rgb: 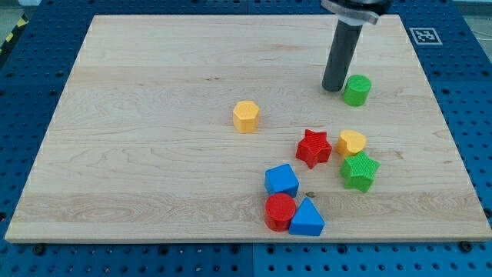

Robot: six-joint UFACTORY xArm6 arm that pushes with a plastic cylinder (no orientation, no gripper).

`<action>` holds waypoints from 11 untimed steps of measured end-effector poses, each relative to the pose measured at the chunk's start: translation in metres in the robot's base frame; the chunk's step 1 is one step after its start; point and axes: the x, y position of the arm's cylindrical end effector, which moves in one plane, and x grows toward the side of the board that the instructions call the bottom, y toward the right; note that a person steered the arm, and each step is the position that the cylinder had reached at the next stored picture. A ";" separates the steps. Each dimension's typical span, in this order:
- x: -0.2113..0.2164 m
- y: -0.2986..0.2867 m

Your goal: Move the green circle towards the top center of the board

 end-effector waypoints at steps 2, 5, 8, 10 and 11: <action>0.079 0.017; 0.015 0.037; -0.046 0.015; -0.086 -0.077; -0.088 -0.083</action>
